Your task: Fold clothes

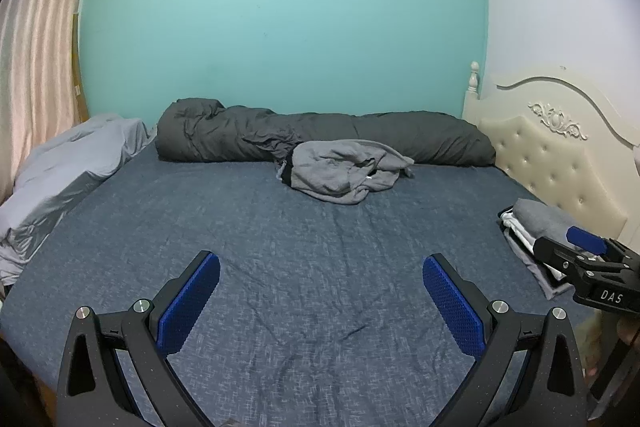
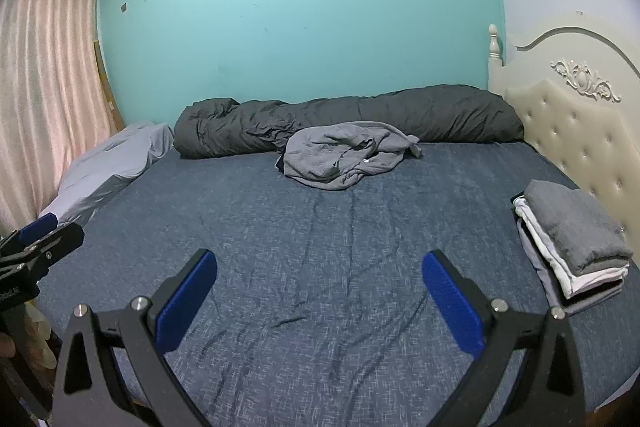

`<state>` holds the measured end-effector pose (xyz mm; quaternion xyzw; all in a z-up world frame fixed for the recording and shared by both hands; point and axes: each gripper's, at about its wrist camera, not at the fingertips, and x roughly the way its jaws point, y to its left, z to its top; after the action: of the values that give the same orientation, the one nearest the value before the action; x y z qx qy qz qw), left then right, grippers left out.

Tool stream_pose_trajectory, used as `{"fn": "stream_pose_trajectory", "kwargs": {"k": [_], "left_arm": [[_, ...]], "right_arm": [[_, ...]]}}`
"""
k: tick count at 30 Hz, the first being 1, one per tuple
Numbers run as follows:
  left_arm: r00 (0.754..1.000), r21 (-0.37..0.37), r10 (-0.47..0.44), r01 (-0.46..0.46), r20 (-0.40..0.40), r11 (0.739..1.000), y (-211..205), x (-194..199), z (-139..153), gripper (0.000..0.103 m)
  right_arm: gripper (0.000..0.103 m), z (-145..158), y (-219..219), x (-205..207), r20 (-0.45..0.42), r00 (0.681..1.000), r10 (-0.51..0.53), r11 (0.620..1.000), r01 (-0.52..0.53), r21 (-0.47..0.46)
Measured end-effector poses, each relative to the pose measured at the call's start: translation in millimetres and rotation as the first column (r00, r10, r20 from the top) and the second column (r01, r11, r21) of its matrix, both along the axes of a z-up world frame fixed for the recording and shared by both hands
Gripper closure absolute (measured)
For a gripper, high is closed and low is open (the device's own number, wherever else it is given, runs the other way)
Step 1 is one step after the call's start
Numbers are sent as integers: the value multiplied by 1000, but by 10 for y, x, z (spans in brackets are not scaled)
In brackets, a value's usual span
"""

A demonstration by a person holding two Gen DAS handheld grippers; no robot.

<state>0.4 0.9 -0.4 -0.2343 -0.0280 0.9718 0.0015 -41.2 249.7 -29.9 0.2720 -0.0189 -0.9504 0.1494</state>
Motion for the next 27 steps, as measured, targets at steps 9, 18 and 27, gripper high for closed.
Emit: {"fn": "stream_pose_trajectory", "kwargs": {"k": [9,18,27], "left_arm": [[1000,-15,13,-13,-9,1000,22,60,-19,0],[1000,-10,17,-17,7,1000,35,35,-28,0],[1000,-16,20,-20,11,1000,23,11,2,0]], "right_arm": [[0,-36,-7,-21,0,1000,4,1000,-4,11],[0,18,13,-5,2,1000,3,1000,-3,0],[0,3,9,-12,7,1000,1,1000,-1,2]]}}
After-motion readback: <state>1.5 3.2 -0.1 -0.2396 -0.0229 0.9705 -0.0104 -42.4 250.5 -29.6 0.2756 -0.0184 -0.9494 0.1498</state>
